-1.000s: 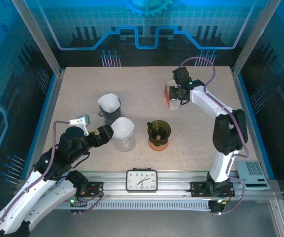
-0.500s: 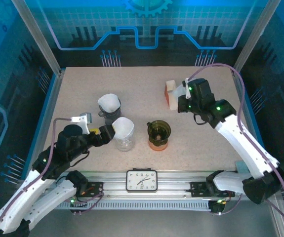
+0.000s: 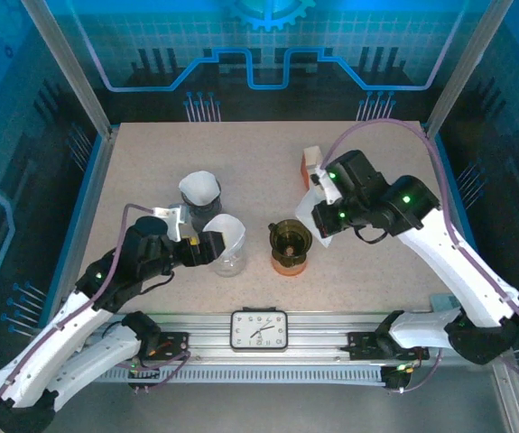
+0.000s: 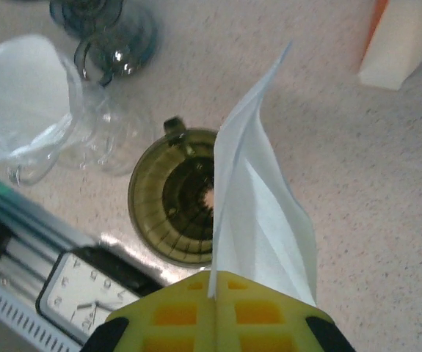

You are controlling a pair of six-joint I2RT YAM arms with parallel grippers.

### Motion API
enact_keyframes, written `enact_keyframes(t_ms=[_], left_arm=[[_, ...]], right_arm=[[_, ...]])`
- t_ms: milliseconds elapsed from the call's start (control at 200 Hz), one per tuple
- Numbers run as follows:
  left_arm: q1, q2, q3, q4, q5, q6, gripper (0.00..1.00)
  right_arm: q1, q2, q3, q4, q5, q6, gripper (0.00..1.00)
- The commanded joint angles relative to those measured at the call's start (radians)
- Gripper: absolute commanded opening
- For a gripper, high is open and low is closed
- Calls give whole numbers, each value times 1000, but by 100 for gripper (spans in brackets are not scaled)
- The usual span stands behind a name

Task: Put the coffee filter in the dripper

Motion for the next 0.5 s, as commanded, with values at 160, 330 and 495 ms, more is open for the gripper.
enact_keyframes(t_ms=[160, 330, 495], left_arm=[[7, -3, 19, 34, 82, 50, 99], [7, -4, 15, 33, 98, 60, 99], [7, -4, 7, 40, 112, 63, 99]], right_arm=[[68, 194, 169, -237, -20, -25, 2], [84, 282, 238, -287, 4, -49, 2], [93, 344, 287, -304, 4, -61, 3]])
